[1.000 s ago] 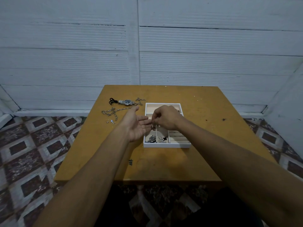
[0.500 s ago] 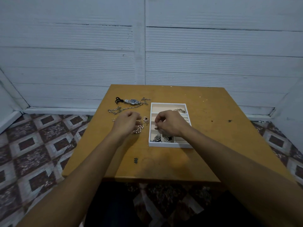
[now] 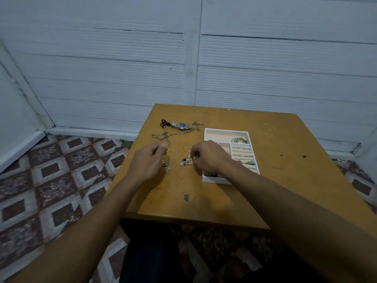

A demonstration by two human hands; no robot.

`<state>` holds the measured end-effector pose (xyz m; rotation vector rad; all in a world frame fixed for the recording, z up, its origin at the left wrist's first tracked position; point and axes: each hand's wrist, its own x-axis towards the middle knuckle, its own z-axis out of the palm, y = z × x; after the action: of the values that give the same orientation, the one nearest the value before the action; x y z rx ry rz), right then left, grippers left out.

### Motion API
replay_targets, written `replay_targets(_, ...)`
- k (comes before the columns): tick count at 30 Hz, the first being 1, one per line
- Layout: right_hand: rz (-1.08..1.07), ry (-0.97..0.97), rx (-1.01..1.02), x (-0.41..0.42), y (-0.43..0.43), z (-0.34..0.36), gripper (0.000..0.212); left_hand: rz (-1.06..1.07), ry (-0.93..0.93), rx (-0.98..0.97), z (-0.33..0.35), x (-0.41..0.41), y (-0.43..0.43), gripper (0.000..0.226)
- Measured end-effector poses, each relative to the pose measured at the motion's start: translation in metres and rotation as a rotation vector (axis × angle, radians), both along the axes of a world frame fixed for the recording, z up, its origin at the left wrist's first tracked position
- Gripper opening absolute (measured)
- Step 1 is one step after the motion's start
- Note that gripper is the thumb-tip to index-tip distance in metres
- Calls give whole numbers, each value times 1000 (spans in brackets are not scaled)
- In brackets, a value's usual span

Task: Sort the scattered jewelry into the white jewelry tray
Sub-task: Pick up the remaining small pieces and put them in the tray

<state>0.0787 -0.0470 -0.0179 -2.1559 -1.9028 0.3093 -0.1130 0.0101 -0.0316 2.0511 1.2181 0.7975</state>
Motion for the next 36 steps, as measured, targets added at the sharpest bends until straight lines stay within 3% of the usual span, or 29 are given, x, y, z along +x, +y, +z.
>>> replay_targets(5,27,-195,-30,-7,7,-7,18,-34,52,44,-6,-13,-1,47)
replay_targets(13,49,-231,-95,-17,12,-8,16,-43,62,70,-10,-25,-1,50)
replay_targets(17,104,-342,-157,-18,12,-9,21,-43,67,73,-9,-23,-1,48)
replay_targets(27,67,146,-81,-6,6,12,10,-55,-16,22,-8,-8,-7,42)
replay_targets(36,41,309,-14,0,6,23,5,-48,-102,-58,-4,2,-14,39)
